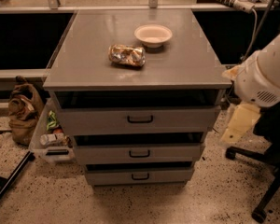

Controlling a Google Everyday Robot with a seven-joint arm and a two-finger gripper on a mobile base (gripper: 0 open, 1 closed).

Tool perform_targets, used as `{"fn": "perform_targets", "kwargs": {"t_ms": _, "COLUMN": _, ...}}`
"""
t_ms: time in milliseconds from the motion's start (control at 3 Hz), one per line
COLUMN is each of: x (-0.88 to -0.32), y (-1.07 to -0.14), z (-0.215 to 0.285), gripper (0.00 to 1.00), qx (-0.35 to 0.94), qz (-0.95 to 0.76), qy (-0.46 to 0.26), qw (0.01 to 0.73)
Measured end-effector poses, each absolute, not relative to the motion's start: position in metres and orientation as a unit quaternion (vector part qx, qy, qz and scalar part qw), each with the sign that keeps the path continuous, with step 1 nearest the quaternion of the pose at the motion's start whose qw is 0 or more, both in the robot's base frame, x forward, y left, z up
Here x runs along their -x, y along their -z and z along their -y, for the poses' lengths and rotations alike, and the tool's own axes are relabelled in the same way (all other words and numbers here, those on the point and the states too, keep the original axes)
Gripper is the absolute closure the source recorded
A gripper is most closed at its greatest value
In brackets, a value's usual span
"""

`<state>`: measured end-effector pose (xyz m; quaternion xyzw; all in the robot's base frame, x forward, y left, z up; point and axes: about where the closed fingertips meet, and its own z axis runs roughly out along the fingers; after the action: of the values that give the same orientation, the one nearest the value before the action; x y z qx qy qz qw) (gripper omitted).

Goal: Open top drawer

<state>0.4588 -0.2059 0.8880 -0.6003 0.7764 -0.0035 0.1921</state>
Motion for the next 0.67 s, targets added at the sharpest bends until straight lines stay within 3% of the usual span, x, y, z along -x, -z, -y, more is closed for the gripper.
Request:
{"fn": "perform_targets", "kwargs": {"t_ms": 333, "x": -0.4745, "y": -0.8188, "z": 0.1949, "gripper": 0.00, "qx": 0.597, "qz": -0.768, "qy": -0.054, "qw": 0.224}}
{"fn": "perform_targets", "kwargs": {"t_ms": 667, "x": -0.4743, "y": -0.8189, "z": 0.1949, "gripper": 0.00, "qx": 0.598, "qz": -0.768, "qy": -0.054, "qw": 0.224}}
